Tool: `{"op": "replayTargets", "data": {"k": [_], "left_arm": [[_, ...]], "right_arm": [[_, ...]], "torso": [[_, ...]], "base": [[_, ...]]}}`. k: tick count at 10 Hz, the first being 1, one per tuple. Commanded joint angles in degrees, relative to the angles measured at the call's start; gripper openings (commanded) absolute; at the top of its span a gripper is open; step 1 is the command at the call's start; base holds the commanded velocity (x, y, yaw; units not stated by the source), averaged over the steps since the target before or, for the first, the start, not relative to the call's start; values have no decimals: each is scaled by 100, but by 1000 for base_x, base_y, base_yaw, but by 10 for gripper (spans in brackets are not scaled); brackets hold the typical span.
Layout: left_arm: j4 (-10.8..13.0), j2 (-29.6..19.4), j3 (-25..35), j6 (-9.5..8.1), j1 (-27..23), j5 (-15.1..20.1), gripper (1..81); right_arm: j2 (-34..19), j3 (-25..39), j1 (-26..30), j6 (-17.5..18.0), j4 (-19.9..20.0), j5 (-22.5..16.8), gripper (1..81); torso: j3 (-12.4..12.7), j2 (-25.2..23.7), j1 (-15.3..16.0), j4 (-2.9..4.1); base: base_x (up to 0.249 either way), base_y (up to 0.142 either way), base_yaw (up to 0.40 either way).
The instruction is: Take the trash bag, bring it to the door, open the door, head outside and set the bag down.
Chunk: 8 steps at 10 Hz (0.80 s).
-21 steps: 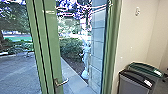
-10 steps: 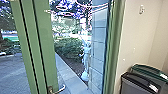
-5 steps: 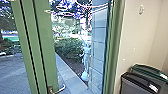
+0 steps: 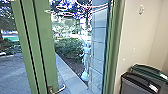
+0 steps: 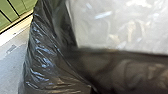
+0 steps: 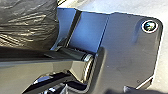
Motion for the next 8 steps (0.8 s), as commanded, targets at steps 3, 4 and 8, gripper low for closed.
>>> {"op": "replayTargets", "data": {"k": [3, 4, 8], "left_arm": [[46, -13, 51, 46, -369, 266, 10], [46, -13, 51, 46, -369, 266, 10], [55, -13, 42, 55, -387, 310, 10]], "right_arm": [[-19, 55, 288, 18, 55, -256, 811], [-19, 55, 288, 18, 55, -264, 811], [-19, 38, 288, 18, 46, -264, 811]], "torso": [[0, 0, 1, 0], [0, 0, 1, 0], [0, 0, 1, 0]], "base": [[0, 0, 0], [0, 0, 0], [0, 0, 0]]}}
